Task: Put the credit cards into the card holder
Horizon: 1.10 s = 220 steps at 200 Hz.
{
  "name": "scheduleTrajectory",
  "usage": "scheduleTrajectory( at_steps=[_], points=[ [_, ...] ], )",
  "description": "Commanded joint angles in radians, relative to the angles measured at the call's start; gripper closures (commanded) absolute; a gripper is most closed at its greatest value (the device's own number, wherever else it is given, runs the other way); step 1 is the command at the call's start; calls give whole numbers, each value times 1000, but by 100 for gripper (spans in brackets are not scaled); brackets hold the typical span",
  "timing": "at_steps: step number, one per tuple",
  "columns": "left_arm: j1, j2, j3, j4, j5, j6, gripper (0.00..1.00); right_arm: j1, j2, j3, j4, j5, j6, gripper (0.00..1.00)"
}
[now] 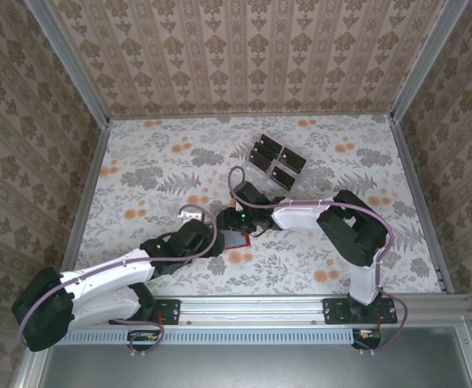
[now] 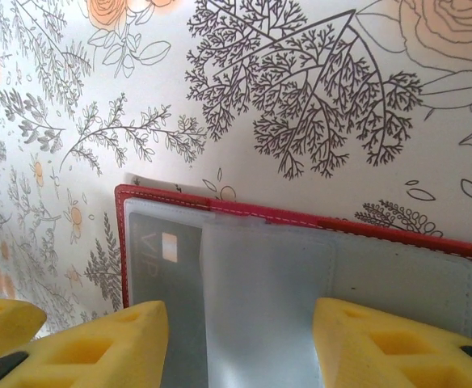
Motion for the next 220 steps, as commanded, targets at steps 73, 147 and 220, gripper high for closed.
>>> scheduleTrajectory(
  at_steps=[73, 147, 220],
  points=[
    [-13, 174, 88, 90, -75, 93, 0, -4, 21, -34, -38, -38, 48, 48],
    [-13, 245, 68, 89, -111, 109, 0, -4, 18, -26, -36, -51, 55, 48],
    [-12, 239, -1, 86, -128, 48, 0, -21, -88, -15, -82, -18, 0, 47]
  ],
)
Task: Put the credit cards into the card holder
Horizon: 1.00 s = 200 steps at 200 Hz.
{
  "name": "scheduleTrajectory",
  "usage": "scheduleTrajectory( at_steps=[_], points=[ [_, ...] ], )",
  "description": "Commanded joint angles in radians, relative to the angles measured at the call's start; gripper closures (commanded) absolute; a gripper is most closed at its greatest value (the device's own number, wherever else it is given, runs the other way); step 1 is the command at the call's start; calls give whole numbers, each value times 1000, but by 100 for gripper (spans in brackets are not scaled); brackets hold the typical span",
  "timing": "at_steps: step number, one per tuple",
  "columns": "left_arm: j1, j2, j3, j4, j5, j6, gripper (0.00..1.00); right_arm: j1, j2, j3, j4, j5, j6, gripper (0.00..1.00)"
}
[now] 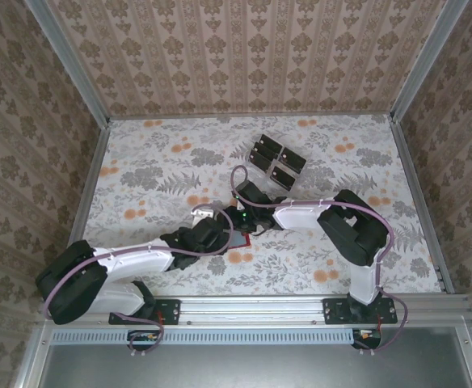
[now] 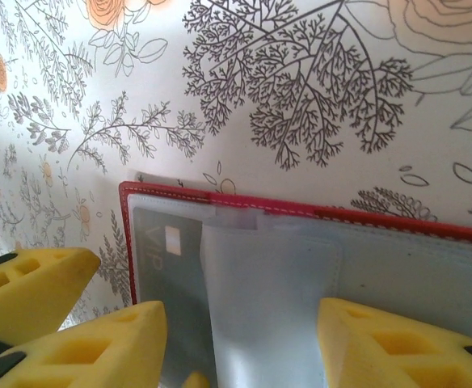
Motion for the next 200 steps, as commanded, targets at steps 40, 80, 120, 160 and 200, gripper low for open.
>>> scheduleTrajectory(
  at_steps=[40, 80, 120, 160, 200],
  points=[
    [-5, 6, -33, 4, -32, -36, 0, -14, -128, -21, -92, 41, -41, 47],
    [-4, 3, -31, 5, -33, -35, 0, -14, -144, -35, -126, 88, -72, 47],
    [-4, -39, 3, -25, -42, -11, 0, -14, -82, 0, -142, 77, -102, 47],
    [-5, -69, 26, -49, -41, 11, 0, -11, -8, 37, -139, 37, -107, 47],
    [-2, -66, 33, -31, -29, 26, 0, 3, 36, 64, -121, -14, -93, 47]
  ],
)
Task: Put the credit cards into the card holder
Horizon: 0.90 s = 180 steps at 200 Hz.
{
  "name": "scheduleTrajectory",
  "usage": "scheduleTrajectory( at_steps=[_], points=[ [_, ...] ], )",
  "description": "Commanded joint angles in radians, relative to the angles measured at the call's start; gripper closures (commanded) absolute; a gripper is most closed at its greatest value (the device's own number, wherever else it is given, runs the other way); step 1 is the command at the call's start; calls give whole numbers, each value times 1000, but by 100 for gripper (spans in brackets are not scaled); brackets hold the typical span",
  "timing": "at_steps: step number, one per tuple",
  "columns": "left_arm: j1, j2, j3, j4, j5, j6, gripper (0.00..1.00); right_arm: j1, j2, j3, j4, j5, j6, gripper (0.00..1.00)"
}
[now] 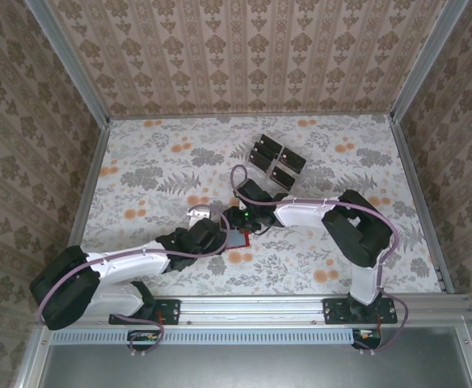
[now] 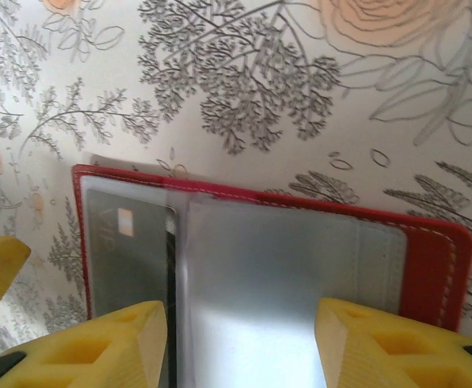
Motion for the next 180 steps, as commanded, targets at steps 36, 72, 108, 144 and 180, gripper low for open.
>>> scheduleTrajectory(
  at_steps=[36, 72, 108, 144, 180],
  points=[
    [-2, -5, 32, 20, 3, 45, 0, 13, 52, 26, 15, -68, 22, 47],
    [-2, 12, 40, 47, 8, 59, 0, 13, 54, 16, 32, -75, 36, 47],
    [-3, 67, 58, 60, 11, 71, 0, 14, 53, 12, 38, -79, 42, 47],
    [-4, 129, 63, 65, -6, 62, 0, 13, 44, 13, 39, -82, 46, 47],
    [-3, 147, 43, 57, -22, 26, 0, 9, -14, 5, 29, -64, 30, 47]
  ],
)
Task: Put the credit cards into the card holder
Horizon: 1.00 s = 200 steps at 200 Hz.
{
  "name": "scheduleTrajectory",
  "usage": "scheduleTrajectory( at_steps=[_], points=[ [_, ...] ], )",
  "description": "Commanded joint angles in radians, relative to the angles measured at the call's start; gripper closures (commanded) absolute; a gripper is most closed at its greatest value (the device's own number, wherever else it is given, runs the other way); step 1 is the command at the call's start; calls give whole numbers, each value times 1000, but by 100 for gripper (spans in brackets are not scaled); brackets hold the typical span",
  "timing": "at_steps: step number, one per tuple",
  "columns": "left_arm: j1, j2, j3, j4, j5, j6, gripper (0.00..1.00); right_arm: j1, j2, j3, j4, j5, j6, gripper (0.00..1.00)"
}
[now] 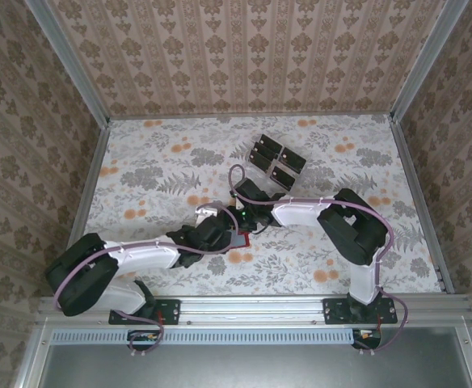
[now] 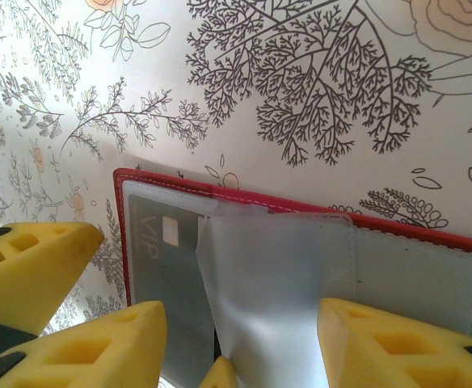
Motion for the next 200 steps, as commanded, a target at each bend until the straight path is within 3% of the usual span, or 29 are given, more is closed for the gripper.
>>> scheduleTrajectory(
  at_steps=[1, 58, 200],
  points=[
    [-3, 11, -1, -3, -26, -21, 0, 3, -43, -7, -18, -3, -5, 47],
    [-3, 35, -3, -4, -31, -29, 0, -14, -170, -76, -35, 89, -20, 46],
    [-4, 20, -16, -6, -38, -44, 0, -23, -20, -83, 14, 73, -28, 46]
  ],
)
